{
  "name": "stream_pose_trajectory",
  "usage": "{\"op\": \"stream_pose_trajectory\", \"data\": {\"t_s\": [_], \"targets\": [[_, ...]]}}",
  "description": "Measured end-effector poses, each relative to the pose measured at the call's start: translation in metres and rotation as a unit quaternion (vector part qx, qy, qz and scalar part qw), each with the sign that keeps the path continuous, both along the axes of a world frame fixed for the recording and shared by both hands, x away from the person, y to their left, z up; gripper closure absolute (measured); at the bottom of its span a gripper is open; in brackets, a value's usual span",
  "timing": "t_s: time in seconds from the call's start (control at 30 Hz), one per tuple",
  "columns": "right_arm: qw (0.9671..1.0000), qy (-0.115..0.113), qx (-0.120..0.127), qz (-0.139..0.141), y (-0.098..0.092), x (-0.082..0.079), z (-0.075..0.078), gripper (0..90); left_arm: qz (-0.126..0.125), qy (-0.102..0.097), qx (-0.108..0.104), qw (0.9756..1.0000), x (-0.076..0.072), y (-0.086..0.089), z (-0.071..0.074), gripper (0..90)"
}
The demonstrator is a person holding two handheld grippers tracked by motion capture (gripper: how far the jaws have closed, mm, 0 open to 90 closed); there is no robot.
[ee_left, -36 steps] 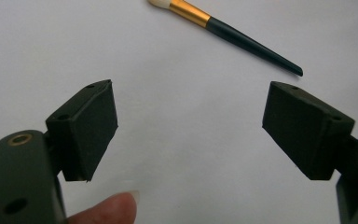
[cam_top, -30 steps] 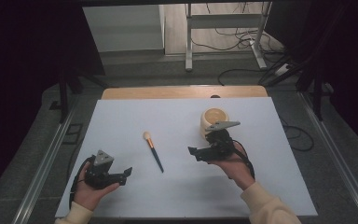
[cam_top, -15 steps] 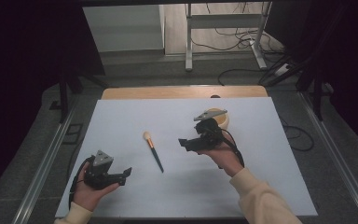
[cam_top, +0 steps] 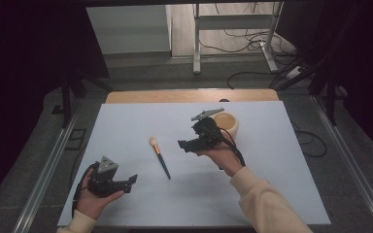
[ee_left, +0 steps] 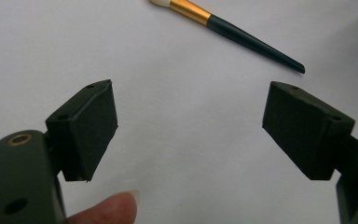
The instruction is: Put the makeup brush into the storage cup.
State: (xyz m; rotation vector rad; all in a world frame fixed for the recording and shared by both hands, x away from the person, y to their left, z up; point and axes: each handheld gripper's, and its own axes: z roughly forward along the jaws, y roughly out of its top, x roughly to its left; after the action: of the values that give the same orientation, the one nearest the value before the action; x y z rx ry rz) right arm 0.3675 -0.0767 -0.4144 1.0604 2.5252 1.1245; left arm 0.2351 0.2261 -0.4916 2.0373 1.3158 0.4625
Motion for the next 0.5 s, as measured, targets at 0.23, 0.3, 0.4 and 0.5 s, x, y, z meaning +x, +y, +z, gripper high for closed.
{"op": "stream_pose_trajectory", "data": {"t_s": [0.23,0.3,0.4,0.5], "targets": [[0.9999,0.011,-0.002,0.004,0.013,0.004,-0.002,18.2,0.0,-0.001,0.001,1.0,0.0,0.0,0.0,18.6],[0.9999,0.011,-0.003,0.004,0.014,0.005,-0.002,18.2,0.0,-0.001,0.001,1.0,0.0,0.0,0.0,18.6],[0.9999,0.012,-0.006,0.007,0.019,0.006,-0.002,18.2,0.0,-0.001,0.001,1.0,0.0,0.0,0.0,18.6],[0.9998,0.015,-0.009,0.007,0.026,0.008,-0.003,18.3,-0.001,-0.001,0.002,1.0,0.0,0.001,0.001,18.6]]}}
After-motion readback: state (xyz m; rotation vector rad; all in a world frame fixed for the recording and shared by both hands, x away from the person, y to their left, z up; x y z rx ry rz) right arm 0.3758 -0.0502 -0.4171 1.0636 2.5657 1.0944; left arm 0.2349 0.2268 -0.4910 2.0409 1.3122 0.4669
